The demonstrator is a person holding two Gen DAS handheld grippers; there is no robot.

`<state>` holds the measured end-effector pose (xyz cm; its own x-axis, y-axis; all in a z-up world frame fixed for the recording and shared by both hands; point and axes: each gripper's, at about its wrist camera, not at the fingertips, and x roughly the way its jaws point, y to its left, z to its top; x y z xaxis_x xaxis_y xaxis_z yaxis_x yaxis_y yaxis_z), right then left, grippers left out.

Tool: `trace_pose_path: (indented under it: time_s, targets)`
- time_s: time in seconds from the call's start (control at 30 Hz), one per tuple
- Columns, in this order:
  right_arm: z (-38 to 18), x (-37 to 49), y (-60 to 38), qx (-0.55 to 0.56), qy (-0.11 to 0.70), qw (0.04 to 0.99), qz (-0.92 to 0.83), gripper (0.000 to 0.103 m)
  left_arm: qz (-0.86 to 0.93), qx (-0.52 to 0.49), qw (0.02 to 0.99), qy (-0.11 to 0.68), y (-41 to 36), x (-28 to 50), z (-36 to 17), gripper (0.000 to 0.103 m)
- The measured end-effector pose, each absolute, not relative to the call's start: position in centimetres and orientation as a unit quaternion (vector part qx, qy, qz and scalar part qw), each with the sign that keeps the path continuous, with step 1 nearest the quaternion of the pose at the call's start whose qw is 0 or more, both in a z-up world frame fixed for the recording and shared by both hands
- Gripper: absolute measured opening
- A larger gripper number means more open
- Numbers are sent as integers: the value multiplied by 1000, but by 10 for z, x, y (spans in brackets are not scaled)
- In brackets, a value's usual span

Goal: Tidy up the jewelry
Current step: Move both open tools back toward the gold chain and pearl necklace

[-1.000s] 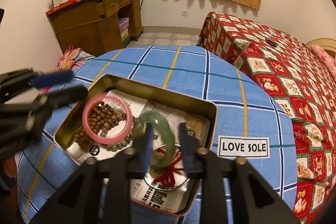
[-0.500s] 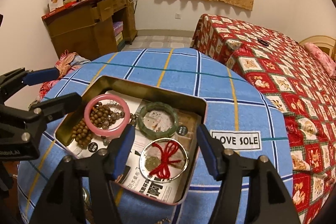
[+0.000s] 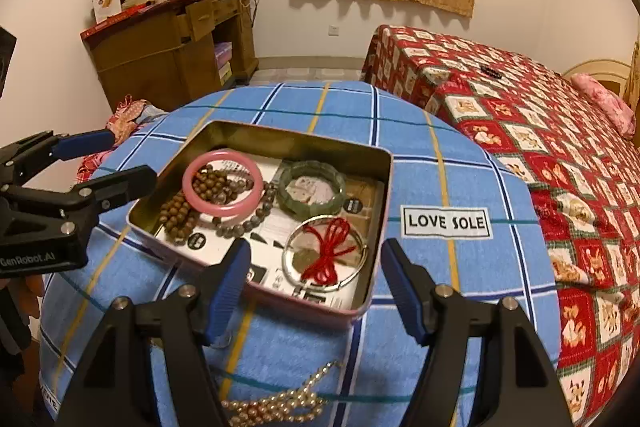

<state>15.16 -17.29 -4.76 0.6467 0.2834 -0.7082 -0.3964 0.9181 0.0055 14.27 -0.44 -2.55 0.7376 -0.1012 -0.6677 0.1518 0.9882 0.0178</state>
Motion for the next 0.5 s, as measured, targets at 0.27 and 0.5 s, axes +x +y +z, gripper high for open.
trace_pose_path:
  time_s: [0.27, 0.5]
  targets:
    - [-50, 119, -186, -59, 378, 906, 180, 70, -60, 28, 931, 360, 0, 103, -35, 82]
    - [-65, 93, -195, -48, 398, 899, 176, 71, -67, 22, 921, 384, -2, 66, -56, 82]
